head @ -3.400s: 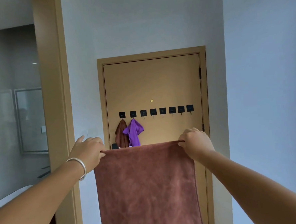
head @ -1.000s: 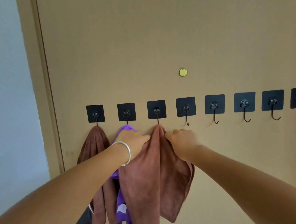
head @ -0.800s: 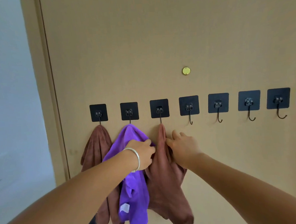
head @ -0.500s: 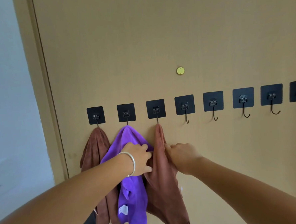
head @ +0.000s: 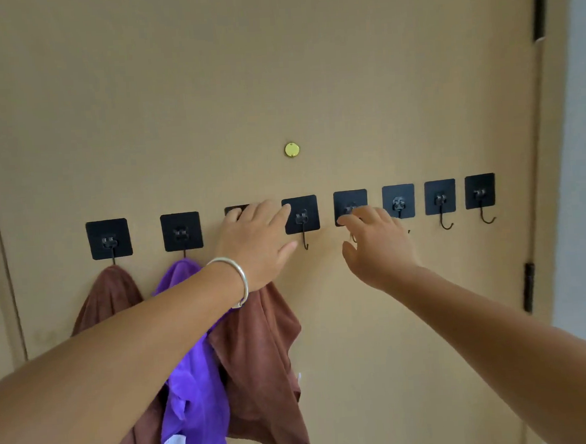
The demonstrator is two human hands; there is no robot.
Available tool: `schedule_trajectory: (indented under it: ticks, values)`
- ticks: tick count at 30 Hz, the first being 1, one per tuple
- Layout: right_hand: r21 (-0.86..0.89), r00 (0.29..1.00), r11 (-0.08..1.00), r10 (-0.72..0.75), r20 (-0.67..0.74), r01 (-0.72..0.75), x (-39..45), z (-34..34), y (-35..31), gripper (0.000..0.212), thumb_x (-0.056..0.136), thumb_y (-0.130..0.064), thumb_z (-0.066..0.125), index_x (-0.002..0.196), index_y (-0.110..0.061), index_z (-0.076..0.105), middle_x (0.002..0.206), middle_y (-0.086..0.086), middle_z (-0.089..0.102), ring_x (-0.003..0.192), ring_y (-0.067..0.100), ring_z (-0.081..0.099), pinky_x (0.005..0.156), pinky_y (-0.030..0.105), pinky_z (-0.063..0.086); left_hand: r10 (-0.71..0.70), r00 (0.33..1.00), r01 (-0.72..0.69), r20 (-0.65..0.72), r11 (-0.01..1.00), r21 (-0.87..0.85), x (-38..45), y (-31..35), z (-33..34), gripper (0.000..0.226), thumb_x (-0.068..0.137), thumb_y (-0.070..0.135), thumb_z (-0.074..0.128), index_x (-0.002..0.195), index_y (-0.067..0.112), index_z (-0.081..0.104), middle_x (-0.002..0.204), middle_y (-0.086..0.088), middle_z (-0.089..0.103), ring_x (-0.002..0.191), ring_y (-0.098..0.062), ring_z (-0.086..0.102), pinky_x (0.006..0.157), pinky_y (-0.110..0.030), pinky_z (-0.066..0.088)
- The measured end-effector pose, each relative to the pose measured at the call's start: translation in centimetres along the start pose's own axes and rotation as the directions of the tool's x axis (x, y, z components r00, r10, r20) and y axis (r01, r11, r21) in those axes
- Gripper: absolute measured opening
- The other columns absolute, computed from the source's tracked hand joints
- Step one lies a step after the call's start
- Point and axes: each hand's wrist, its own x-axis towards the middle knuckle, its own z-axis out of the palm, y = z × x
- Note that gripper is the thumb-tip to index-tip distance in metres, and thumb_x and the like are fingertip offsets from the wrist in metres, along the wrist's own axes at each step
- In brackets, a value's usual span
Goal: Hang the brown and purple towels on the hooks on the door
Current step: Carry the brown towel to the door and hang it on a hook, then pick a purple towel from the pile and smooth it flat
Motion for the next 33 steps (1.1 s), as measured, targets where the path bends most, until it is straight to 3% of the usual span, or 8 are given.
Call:
schedule_trajectory:
  ticks: [7,14,20,24,33]
  values:
    - [-0.273,0.976,0.946,0.204,0.082,-0.175,-4.2,-5.4,6.1,0.054,0.091,-0.053,0.046,0.139,-0.029,0.039,0.143,-0.001,0.042,0.135,0.022,0.034,0.113,0.041,0.026,0.108,0.994,-0.104,0.015,0.982,-0.160,3.9,7.3,1.8,0.067,0.093,0.058,0.031,0.149,0.023,0.018,0.151,-0.004,0.027,0.139,-0.022,0.024,0.112,-0.044,0.021]
    - [-0.497,0.897,0.784,0.441,0.028,-0.371,-9.2,-13.1,9.3,0.057,0.089,-0.057,0.044,0.139,-0.030,0.040,0.143,0.000,0.042,0.134,0.022,0.035,0.114,0.043,0.025,0.268,0.952,-0.305,-0.149,0.878,-0.369,6.7,15.0,0.4,0.067,0.092,0.059,0.029,0.149,0.024,0.020,0.148,-0.003,0.033,0.137,-0.021,0.028,0.110,-0.042,0.022]
    - [-0.647,0.799,0.589,0.599,-0.053,-0.485,-15.3,-19.9,8.0,0.060,0.088,-0.060,0.044,0.140,-0.030,0.039,0.146,0.001,0.040,0.136,0.022,0.034,0.114,0.043,0.023,0.363,0.885,-0.465,-0.291,0.725,-0.508,6.2,21.0,-2.9,0.070,0.093,0.060,0.027,0.151,0.024,0.009,0.150,-0.005,0.031,0.133,-0.022,0.036,0.108,-0.042,0.029]
    - [-0.749,0.706,0.399,0.697,-0.127,-0.528,-20.8,-25.5,6.1,0.060,0.088,-0.060,0.046,0.139,-0.029,0.040,0.145,0.002,0.041,0.135,0.023,0.035,0.113,0.045,0.024,0.423,0.837,-0.545,-0.348,0.580,-0.606,4.1,26.3,-6.7,0.072,0.092,0.059,0.031,0.152,0.026,0.008,0.152,-0.006,0.028,0.134,-0.023,0.036,0.109,-0.043,0.025]
    - [-0.801,0.486,-0.019,0.786,-0.381,-0.598,-32.0,-40.1,-0.8,0.059,0.085,-0.060,0.050,0.136,-0.029,0.044,0.139,0.004,0.046,0.129,0.024,0.041,0.108,0.044,0.030,0.463,0.645,-0.746,-0.608,0.206,-0.634,-2.7,36.4,-20.7,0.071,0.092,0.060,0.032,0.151,0.026,0.012,0.150,-0.007,0.033,0.131,-0.023,0.040,0.107,-0.044,0.028]
